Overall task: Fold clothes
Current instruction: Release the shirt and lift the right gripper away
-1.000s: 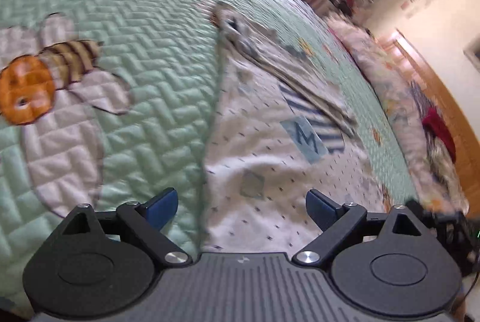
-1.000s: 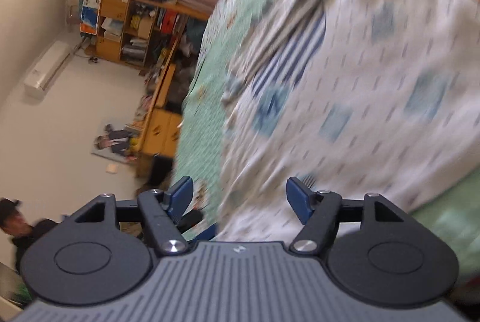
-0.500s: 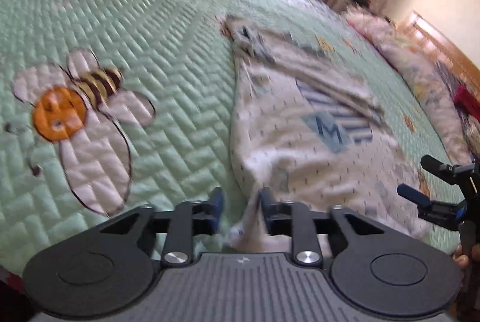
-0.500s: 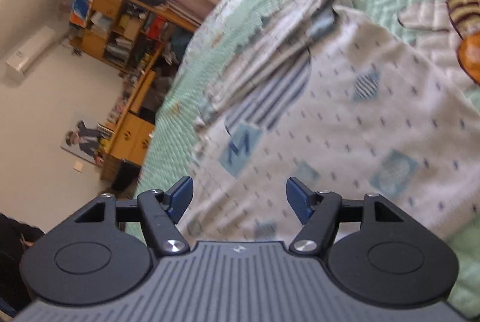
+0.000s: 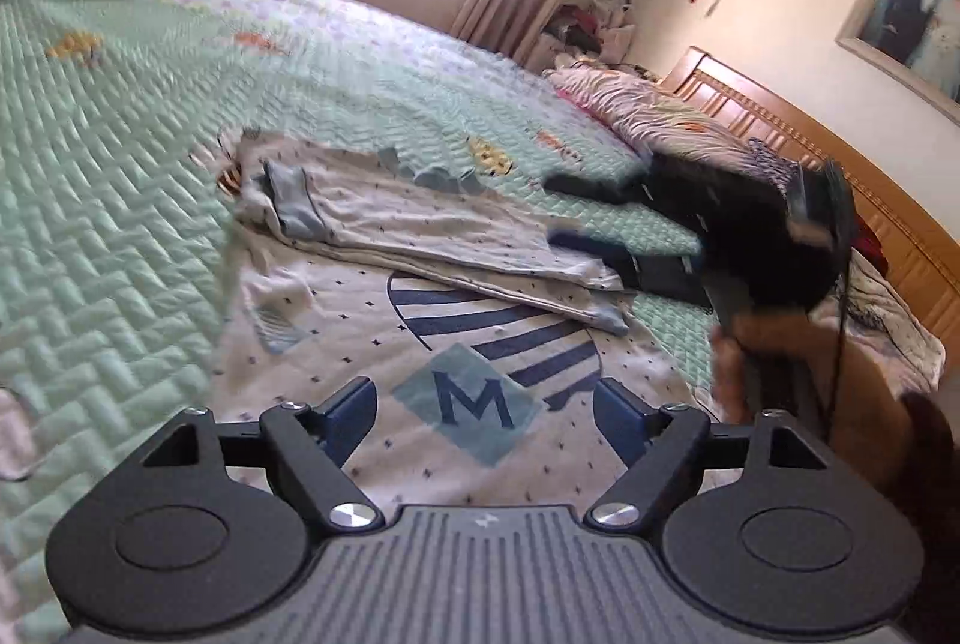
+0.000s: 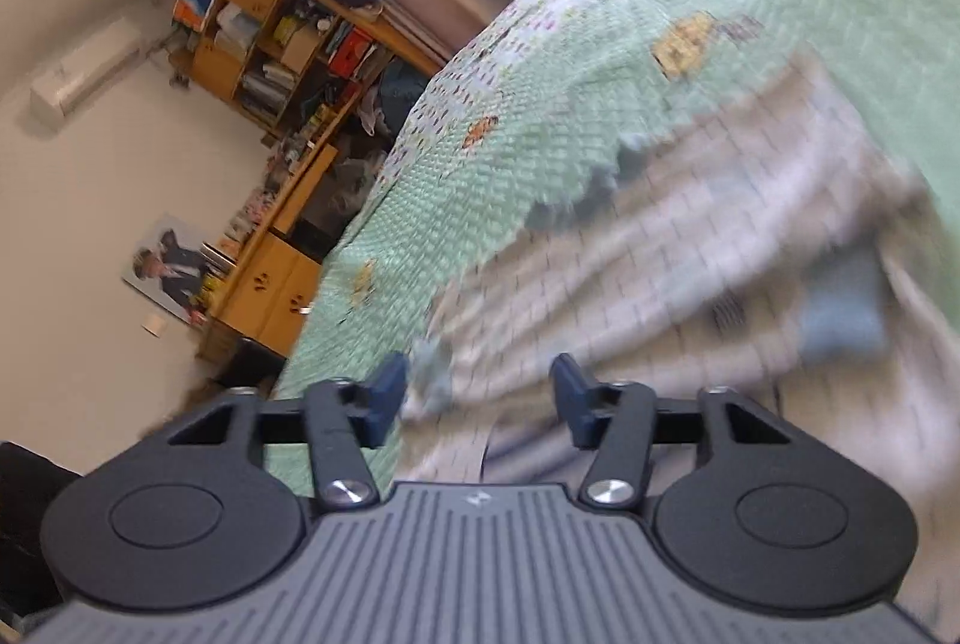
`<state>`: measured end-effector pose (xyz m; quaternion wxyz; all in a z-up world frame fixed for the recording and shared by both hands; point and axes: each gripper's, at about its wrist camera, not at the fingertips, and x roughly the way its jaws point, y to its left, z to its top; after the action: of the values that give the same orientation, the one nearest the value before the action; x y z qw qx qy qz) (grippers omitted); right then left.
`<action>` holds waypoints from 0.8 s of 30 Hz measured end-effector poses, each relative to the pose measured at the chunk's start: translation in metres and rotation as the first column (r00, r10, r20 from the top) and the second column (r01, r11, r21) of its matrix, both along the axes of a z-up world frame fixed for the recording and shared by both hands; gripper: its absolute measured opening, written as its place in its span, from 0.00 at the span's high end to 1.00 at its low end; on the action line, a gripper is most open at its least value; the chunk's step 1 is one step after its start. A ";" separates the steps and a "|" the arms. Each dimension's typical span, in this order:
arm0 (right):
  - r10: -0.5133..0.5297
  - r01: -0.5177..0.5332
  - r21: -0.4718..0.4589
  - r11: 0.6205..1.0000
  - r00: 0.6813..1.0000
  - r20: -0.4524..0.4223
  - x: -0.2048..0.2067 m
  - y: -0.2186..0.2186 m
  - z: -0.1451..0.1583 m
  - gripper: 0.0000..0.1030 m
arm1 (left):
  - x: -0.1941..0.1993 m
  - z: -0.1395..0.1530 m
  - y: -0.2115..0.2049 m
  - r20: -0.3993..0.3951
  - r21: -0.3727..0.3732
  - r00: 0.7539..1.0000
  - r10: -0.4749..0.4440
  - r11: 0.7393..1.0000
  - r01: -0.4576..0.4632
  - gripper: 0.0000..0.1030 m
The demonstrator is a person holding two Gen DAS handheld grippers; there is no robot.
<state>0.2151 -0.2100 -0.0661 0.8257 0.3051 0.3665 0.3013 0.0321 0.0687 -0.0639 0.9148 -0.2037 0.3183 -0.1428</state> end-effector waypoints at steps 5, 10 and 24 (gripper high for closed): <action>-0.024 0.027 -0.151 0.988 1.000 0.018 0.061 0.031 -0.006 0.54 | 0.025 -0.027 0.006 0.003 -0.057 1.000 -0.008 0.998 0.009 0.12; -0.001 0.013 -0.430 0.903 1.000 0.029 0.121 0.082 -0.043 0.80 | 0.032 -0.052 0.022 0.002 -0.118 0.999 -0.042 0.992 0.042 0.10; 0.006 0.024 -0.475 0.879 0.998 0.063 0.100 0.107 -0.014 0.80 | 0.017 -0.055 0.033 0.024 -0.135 0.997 -0.068 0.988 0.071 0.04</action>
<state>0.3155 -0.1029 -0.0799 0.8878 0.0852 0.4017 0.2076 0.0494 0.1013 -0.1192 0.8963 -0.2528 0.3059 -0.1979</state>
